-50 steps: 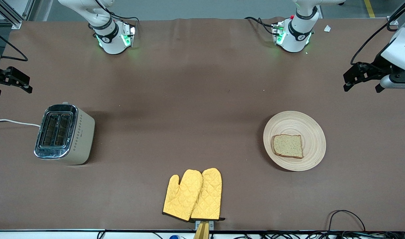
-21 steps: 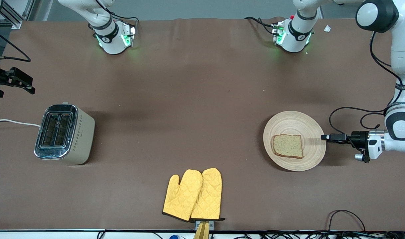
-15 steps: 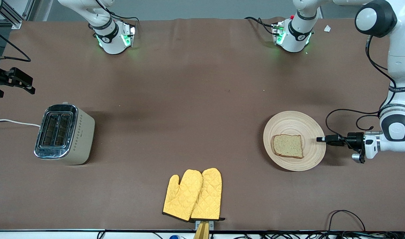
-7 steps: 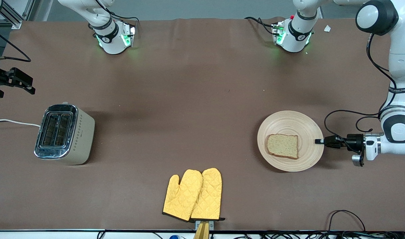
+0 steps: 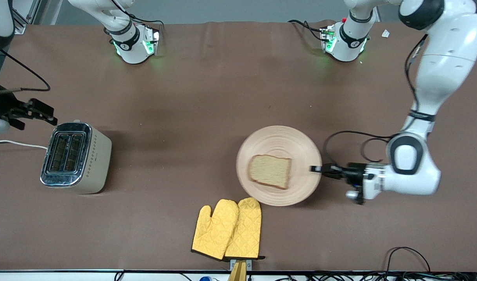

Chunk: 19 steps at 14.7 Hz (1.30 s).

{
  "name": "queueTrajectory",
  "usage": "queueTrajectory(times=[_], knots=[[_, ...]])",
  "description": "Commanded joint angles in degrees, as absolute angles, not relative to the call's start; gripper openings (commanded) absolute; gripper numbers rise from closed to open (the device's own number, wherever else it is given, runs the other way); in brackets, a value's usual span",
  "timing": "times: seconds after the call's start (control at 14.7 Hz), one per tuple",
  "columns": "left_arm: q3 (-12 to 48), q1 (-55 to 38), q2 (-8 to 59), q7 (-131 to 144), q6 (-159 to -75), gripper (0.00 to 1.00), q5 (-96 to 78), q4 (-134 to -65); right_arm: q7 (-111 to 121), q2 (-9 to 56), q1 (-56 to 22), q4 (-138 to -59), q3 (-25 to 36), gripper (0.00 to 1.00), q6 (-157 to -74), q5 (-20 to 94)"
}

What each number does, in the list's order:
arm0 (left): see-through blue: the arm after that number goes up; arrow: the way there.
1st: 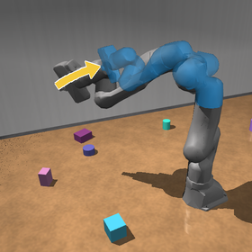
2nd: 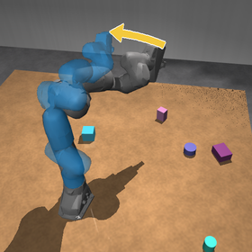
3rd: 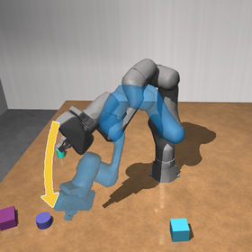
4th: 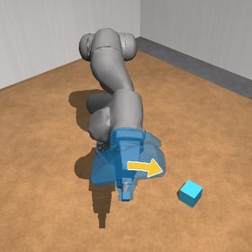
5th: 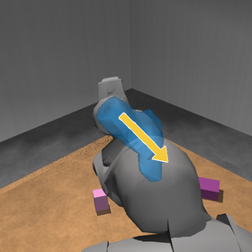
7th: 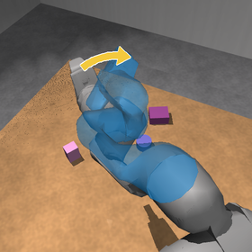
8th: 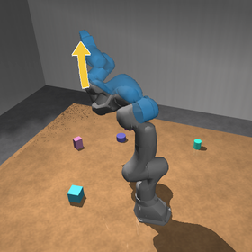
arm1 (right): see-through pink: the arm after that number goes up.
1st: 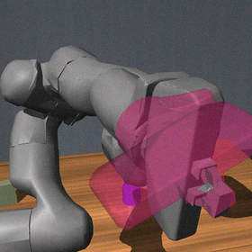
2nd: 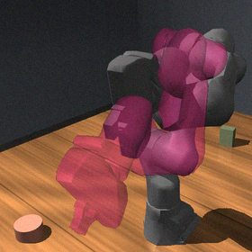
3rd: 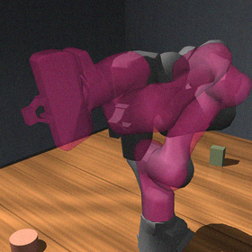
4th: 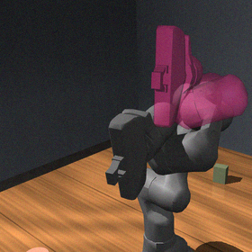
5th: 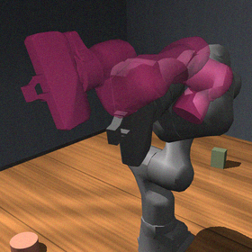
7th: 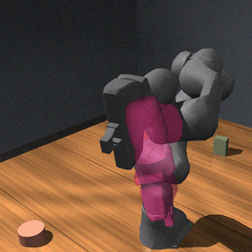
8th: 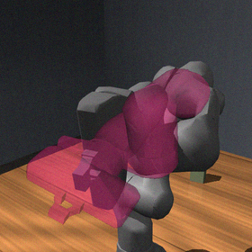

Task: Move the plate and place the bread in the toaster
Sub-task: 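Slide the plate toward the toaster while the right gripper reaches the bread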

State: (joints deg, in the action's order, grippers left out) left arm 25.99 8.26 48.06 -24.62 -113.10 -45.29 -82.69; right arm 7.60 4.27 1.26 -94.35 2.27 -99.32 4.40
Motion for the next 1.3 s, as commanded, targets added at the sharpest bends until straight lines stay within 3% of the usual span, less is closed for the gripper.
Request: queueTrajectory(times=[0.0,0.27,0.48,0.68,0.75,0.82,0.89,1.09,1.23], knots=[[25.8,-1.4,50.3,-22.7,-123.3,0.0,-52.7,-82.4,3.1,7.8,-1.3,-93.8,2.4,1.0,-100.8,6.2],[25.8,-15.3,57.4,-21.4,-137.9,0.0,-57.9,-77.4,-3.5,15.0,-6.2,-94.0,2.4,1.0,-110.5,6.7],[25.7,-20.7,61.8,-21.2,-141.1,0.0,-61.2,-73.0,-9.9,19.9,-9.5,-96.7,2.3,1.0,-117.3,7.6],[25.7,-22.0,62.3,-21.3,-142.0,0.04,-62.4,-73.0,-11.6,20.4,-13.2,-103.7,2.4,1.0,-125.0,7.6],[25.7,-22.0,62.3,-21.3,-142.0,0.21,-63.3,-73.2,-12.5,20.4,-14.2,-105.7,2.4,1.0,-126.9,7.6],[25.7,-22.0,62.3,-21.3,-142.0,0.64,-64.2,-73.4,-13.3,20.4,-14.7,-107.6,2.3,1.0,-128.3,7.6],[25.7,-22.0,62.2,-20.9,-142.0,0.98,-65.6,-73.6,-14.1,20.4,-15.5,-108.8,2.3,0.99,-129.0,7.6],[24.2,-21.0,61.1,-15.7,-140.0,1.0,-64.7,-73.4,-15.5,20.7,-17.3,-111.3,2.3,0.99,-130.3,7.9],[21.2,-19.3,60.1,-12.6,-132.4,1.0,-59.2,-72.9,-15.4,21.4,-17.9,-114.1,2.3,0.96,-133.4,11.1]])
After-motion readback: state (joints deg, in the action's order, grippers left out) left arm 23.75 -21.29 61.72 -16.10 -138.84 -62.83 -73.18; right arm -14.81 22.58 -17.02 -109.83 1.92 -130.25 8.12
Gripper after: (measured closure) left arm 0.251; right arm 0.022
